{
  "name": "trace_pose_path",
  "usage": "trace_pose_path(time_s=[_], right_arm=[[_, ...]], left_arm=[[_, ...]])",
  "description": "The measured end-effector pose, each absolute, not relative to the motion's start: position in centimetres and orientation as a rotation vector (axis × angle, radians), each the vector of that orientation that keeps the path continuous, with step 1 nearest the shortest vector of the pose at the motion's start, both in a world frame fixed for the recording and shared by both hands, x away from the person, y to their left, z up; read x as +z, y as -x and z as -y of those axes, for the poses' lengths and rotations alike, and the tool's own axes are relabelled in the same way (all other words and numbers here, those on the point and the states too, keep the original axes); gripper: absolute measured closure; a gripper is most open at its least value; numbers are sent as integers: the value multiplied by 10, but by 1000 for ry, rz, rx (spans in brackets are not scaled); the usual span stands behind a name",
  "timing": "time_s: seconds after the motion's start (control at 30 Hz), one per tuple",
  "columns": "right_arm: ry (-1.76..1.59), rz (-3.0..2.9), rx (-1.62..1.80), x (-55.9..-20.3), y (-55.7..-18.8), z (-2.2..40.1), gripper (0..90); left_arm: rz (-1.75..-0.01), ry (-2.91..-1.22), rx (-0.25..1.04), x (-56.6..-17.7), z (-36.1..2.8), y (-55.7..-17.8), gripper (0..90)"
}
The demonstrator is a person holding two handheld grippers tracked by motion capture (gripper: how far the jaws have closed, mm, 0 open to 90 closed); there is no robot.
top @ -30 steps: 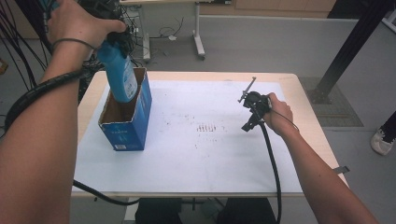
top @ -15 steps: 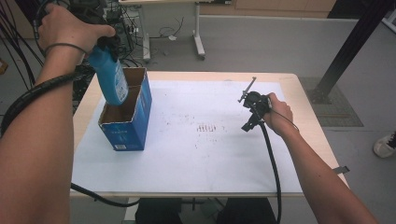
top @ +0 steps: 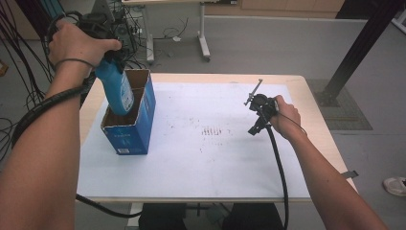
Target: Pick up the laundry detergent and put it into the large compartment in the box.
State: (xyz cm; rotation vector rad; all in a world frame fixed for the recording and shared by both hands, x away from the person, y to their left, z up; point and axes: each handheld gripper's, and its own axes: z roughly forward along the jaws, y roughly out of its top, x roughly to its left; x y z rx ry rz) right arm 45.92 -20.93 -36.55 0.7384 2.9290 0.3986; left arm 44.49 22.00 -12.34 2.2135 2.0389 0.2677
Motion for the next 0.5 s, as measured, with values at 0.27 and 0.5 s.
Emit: trace_pose_path(time_s=[0.27,0.5], right_arm=[[-728,-2930,387,-365,-458,207,75],[-730,-2923,381,-363,-457,207,75]], left_arm=[[-2047,-2220,238,-143,-224,-447,377],[-2053,-2231,211,-160,-224,-449,377]])
